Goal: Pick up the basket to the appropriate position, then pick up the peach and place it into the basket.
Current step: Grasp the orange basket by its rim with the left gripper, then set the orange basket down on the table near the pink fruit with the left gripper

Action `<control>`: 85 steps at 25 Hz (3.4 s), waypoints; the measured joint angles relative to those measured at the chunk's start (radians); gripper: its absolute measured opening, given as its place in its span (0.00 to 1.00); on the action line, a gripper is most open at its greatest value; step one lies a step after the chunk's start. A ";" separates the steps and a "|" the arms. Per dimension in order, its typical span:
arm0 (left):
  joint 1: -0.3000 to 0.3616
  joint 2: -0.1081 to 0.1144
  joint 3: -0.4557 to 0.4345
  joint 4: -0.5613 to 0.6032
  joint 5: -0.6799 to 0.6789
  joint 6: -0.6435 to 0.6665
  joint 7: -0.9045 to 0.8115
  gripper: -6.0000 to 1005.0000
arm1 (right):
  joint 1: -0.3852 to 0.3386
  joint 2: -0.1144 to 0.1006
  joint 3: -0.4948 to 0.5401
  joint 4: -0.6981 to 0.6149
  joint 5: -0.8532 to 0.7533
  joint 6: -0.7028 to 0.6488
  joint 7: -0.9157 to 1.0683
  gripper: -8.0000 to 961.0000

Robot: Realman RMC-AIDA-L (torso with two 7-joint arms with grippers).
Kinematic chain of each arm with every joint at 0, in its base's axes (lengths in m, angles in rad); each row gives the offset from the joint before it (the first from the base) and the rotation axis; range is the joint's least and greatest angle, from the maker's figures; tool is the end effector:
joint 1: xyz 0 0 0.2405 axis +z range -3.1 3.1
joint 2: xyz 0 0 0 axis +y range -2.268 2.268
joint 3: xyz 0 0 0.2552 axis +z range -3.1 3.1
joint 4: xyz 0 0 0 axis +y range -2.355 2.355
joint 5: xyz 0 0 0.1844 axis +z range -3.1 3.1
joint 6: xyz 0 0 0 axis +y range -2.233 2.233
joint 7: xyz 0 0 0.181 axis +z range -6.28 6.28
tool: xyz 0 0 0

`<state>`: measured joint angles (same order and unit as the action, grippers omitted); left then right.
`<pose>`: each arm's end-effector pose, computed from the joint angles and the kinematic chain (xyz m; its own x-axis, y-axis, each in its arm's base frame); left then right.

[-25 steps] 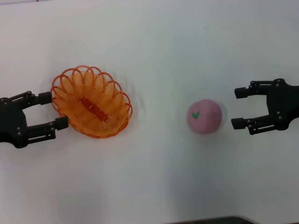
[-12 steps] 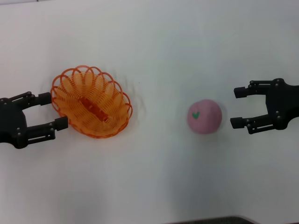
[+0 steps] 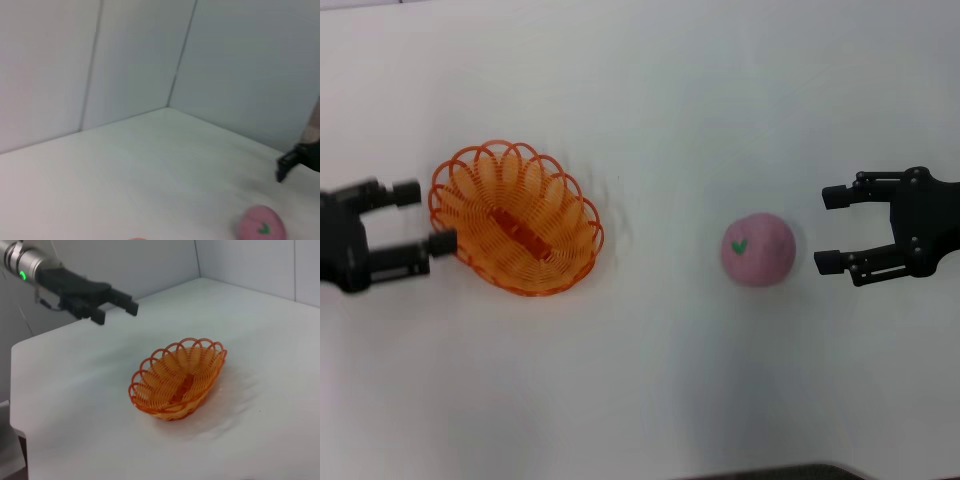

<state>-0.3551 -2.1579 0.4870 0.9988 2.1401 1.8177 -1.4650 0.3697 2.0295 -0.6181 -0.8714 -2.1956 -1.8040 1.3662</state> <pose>-0.2589 0.2686 0.0045 0.7741 0.3848 0.5027 0.5246 -0.8344 -0.1691 0.2852 0.2620 0.0090 0.8694 -0.3651 -0.3329 -0.4259 -0.8953 -0.1303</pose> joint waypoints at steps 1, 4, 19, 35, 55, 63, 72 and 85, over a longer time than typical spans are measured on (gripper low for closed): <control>-0.010 -0.001 0.004 0.022 0.000 -0.006 -0.028 0.82 | 0.000 0.000 0.000 0.000 0.000 0.001 -0.001 0.95; -0.061 0.000 0.037 0.089 0.017 -0.064 -0.157 0.82 | -0.002 0.001 0.000 0.000 0.000 0.002 -0.004 0.95; -0.392 0.031 0.468 0.097 0.547 -0.408 -0.849 0.82 | -0.007 0.003 0.000 0.005 0.000 0.036 -0.008 0.95; -0.516 0.024 0.496 -0.143 0.710 -0.514 -0.989 0.67 | 0.017 0.005 -0.010 0.011 0.001 0.121 -0.018 0.95; -0.539 0.028 0.489 -0.144 0.694 -0.481 -0.990 0.11 | 0.040 0.014 -0.003 0.002 0.009 0.119 -0.019 0.95; -0.567 0.023 0.484 0.037 0.668 -0.247 -1.017 0.05 | 0.059 0.016 0.007 0.001 0.013 0.120 -0.031 0.95; -0.601 0.022 0.480 0.137 0.668 -0.185 -1.236 0.05 | 0.076 0.018 0.011 -0.020 0.013 0.118 -0.063 0.95; -0.406 -0.018 0.497 0.129 0.529 -0.360 -1.509 0.05 | 0.089 0.023 0.000 -0.015 0.011 0.136 -0.201 0.95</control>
<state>-0.7613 -2.1756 0.9840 1.1274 2.6688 1.4579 -2.9738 0.4590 2.0525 -0.6177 -0.8861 -2.1846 -1.6681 1.1651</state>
